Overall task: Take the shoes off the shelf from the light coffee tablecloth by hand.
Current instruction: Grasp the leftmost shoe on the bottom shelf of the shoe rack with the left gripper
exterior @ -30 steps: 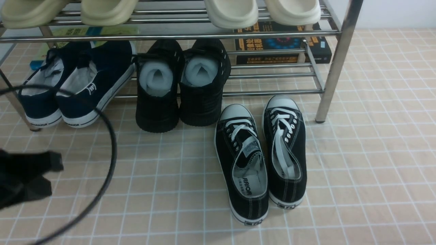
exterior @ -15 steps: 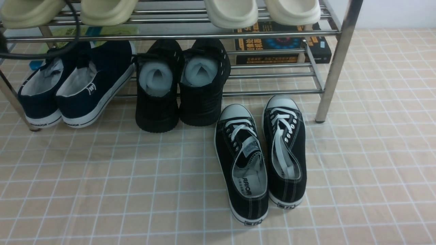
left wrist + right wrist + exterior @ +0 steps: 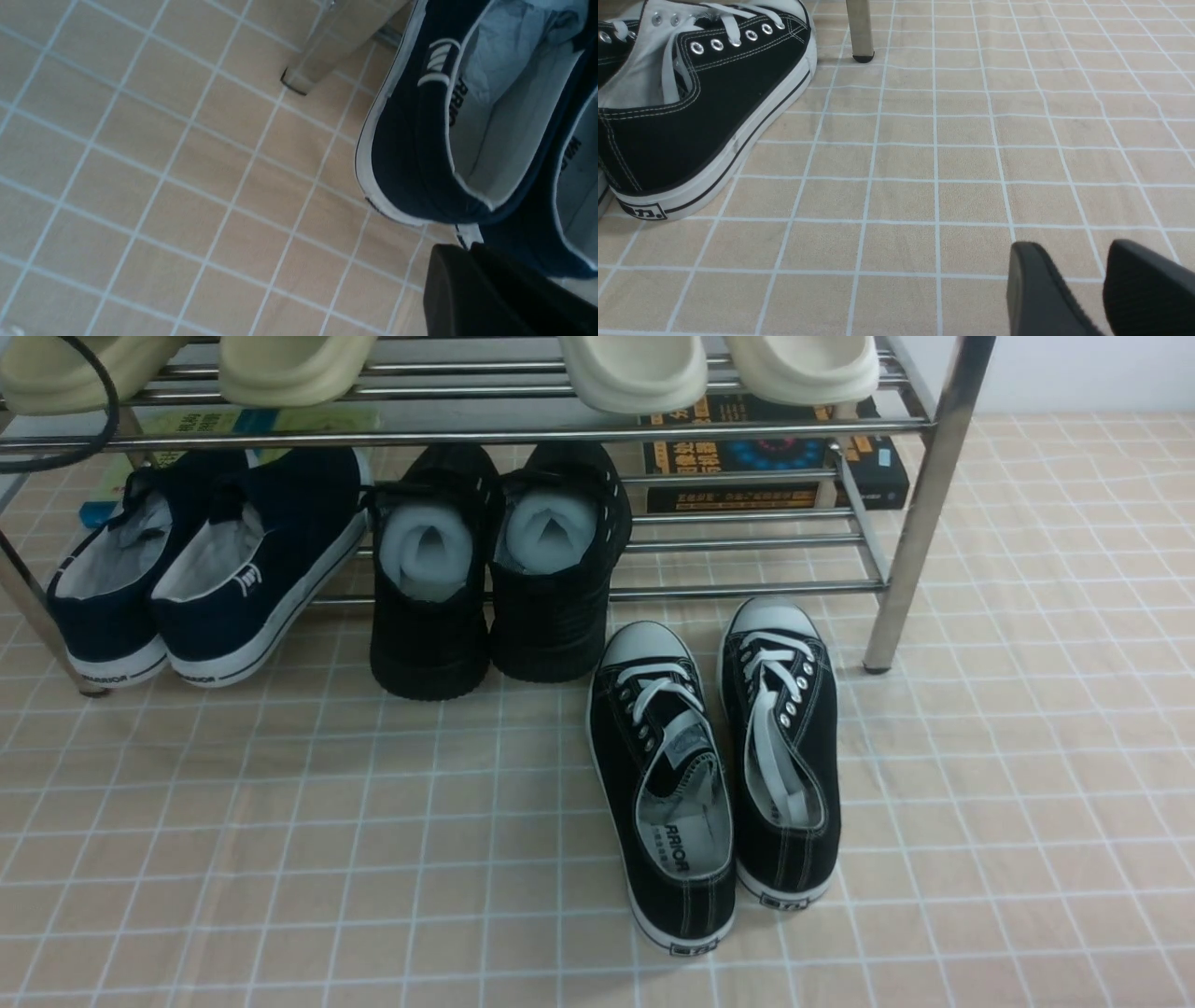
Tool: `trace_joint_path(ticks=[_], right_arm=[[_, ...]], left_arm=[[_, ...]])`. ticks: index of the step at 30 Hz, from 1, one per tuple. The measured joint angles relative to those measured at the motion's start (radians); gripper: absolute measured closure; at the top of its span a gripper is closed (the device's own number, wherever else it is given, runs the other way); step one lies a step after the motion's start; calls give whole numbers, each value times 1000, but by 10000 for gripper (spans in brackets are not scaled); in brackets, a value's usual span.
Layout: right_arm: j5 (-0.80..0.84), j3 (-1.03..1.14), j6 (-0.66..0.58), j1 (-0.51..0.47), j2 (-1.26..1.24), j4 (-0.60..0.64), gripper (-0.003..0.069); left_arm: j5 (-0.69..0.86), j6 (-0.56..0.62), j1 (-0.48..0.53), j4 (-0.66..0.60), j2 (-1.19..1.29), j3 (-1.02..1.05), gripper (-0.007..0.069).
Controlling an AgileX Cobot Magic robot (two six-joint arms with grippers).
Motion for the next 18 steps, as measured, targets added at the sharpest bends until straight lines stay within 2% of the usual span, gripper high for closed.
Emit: trace_joint_path(ticks=[3,4,5,9,12,18], right_arm=[[0,0,0,0,0,0,420],[0,0,0,0,0,0,420],[0,0,0,0,0,0,420],[0,0,0,0,0,0,420],[0,0,0,0,0,0,420],[0,0,0,0,0,0,420]], left_arm=[[-40,46,0,-47,35,0,487],[-68,72,0,-86,54,0,436],[-71,79,0,-89,56,0,429],[-123,172,0,-174,92,0,288],[-139,219,0,-204,105,0,244],[-181,261,0,-208,154,0,232]])
